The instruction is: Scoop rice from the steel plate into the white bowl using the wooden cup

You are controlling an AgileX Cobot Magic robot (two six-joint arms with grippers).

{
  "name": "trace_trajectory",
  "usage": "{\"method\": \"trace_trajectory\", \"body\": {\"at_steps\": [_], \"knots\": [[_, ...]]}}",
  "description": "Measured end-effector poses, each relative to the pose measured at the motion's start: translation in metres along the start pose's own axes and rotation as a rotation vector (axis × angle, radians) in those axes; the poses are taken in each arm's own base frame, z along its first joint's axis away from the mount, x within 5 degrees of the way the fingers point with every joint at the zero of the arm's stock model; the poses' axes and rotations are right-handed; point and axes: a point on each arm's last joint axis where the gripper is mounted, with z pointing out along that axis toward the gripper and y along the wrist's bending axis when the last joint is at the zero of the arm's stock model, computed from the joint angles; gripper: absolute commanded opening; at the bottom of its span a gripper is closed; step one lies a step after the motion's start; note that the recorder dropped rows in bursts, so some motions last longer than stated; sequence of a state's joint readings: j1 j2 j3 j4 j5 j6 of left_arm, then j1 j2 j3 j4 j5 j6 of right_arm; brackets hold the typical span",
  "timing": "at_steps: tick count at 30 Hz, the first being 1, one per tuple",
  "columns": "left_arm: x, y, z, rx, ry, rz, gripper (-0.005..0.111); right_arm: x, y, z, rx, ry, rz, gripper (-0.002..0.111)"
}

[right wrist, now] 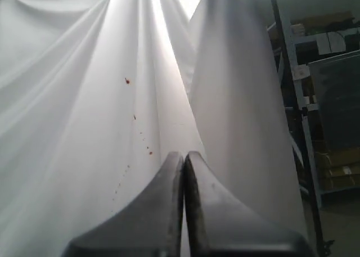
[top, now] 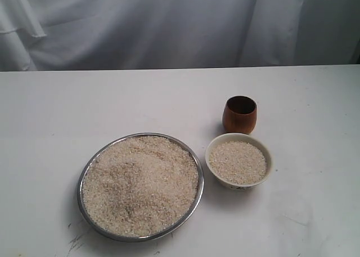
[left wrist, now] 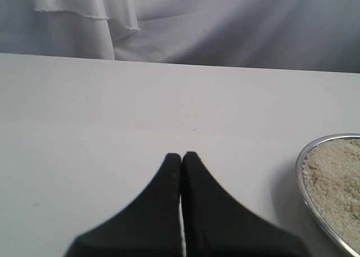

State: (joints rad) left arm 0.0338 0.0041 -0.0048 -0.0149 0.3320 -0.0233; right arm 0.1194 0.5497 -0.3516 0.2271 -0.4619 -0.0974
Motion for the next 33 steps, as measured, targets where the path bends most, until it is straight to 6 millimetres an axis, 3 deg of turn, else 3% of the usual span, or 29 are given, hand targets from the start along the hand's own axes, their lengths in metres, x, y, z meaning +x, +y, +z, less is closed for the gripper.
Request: {"method": "trace_trajectory", "body": {"at_steps": [5, 8, 12, 17, 22, 26, 33], "knots": [[0.000, 0.000, 0.000, 0.000, 0.000, 0.000, 0.000, 0.004, 0.014, 0.071, -0.073, 0.107, -0.150, 0.000], [0.000, 0.000, 0.000, 0.000, 0.000, 0.000, 0.000, 0.029, 0.019, 0.104, -0.117, 0.199, -0.141, 0.000], [0.000, 0.000, 0.000, 0.000, 0.000, 0.000, 0.000, 0.074, 0.023, 0.125, -0.228, 0.272, -0.141, 0.000], [0.000, 0.000, 0.000, 0.000, 0.000, 0.000, 0.000, 0.127, 0.017, 0.137, -0.407, 0.354, -0.044, 0.000], [0.000, 0.000, 0.000, 0.000, 0.000, 0.000, 0.000, 0.170, -0.005, 0.140, -0.485, 0.370, 0.032, 0.000], [0.000, 0.000, 0.000, 0.000, 0.000, 0.000, 0.000, 0.200, -0.020, 0.136, -0.518, 0.418, -0.032, 0.000], [0.000, 0.000, 0.000, 0.000, 0.000, 0.000, 0.000, 0.245, -0.017, 0.121, -0.719, 0.466, -0.164, 0.000]]}}
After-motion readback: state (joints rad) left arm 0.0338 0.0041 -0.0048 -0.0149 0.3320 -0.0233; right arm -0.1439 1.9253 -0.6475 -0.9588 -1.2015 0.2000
